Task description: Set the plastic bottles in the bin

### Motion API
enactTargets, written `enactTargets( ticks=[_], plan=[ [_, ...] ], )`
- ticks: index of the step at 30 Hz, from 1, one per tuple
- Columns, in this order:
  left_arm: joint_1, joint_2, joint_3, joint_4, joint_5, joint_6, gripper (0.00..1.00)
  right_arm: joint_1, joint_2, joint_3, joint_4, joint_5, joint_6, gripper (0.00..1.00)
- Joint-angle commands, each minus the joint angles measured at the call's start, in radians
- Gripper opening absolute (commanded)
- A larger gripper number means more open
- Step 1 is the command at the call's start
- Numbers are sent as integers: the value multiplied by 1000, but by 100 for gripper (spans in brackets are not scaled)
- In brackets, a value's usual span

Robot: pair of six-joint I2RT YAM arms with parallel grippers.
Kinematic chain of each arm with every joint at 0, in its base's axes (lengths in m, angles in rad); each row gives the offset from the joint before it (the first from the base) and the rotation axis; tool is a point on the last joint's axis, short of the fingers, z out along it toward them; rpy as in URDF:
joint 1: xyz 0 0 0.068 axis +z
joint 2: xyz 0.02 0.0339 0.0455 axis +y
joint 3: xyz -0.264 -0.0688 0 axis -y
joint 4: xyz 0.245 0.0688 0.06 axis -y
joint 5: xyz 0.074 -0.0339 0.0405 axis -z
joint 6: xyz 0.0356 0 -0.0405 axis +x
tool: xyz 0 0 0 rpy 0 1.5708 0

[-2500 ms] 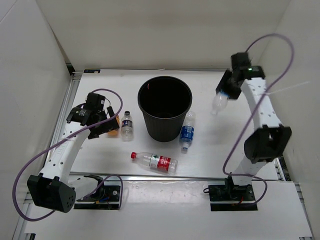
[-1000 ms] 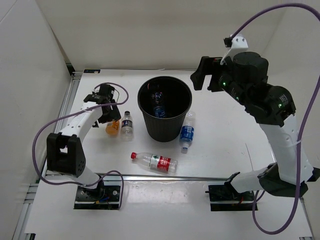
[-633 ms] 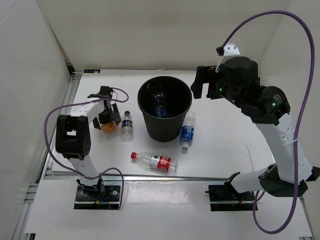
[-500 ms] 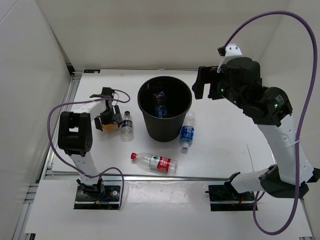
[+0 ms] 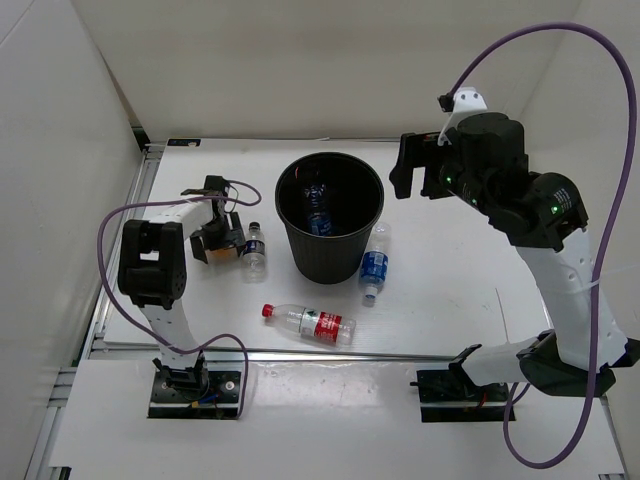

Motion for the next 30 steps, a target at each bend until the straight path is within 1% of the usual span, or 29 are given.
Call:
enactTargets(
  ticks=[1, 5, 11, 13, 15, 16, 19, 20, 21, 23, 25, 26, 28, 29, 30],
  plan=[
    [0, -25, 31, 11, -12, -3, 99, -5, -10, 2, -1, -19, -22, 100],
    [22, -5, 91, 11, -12, -3, 99, -5, -10, -9, -1, -28, -22, 100],
    [53, 85, 207, -8, 17, -3, 99, -5, -10, -9, -10, -41, -22, 100],
    [62, 108, 226, -8, 31, -3, 90, -14, -10, -9, -10, -41, -22, 100],
    [62, 117, 235, -8, 46, -3, 84, -14, -10, -9, -10, -41, -22, 100],
    [62, 118, 235, -8, 63, -3, 74, -14, -10, -9, -10, -41, -22, 100],
    [62, 127, 226, -8, 79, -3, 57, -14, -1, -9, -19, -41, -22, 100],
    [62, 116, 226, -8, 79, -3, 46, -14, -1, -9, -19, -41, -22, 100],
    [62, 107, 215, -8, 79, -3, 41, -14, -1, -9, -19, -41, -12, 100],
    [62, 60, 215, -28, 60, -17, 34, -14, 8, -9, -19, -41, -11, 100],
    [62, 12, 249, -69, 28, -64, 34, -14, 8, -9, -28, -41, 7, 100],
    [62, -48, 264, -86, 2, -89, 33, -14, 8, -9, -28, -41, 7, 100],
    [62, -117, 311, -120, 2, -138, 33, -14, 8, -9, -28, -41, 18, 100],
    [62, -151, 333, -136, 19, -210, 30, -14, 8, -9, -28, -41, 31, 100],
    [45, -219, 351, -147, 52, -244, 28, -14, 8, -9, -37, -50, 44, 100]
  ],
)
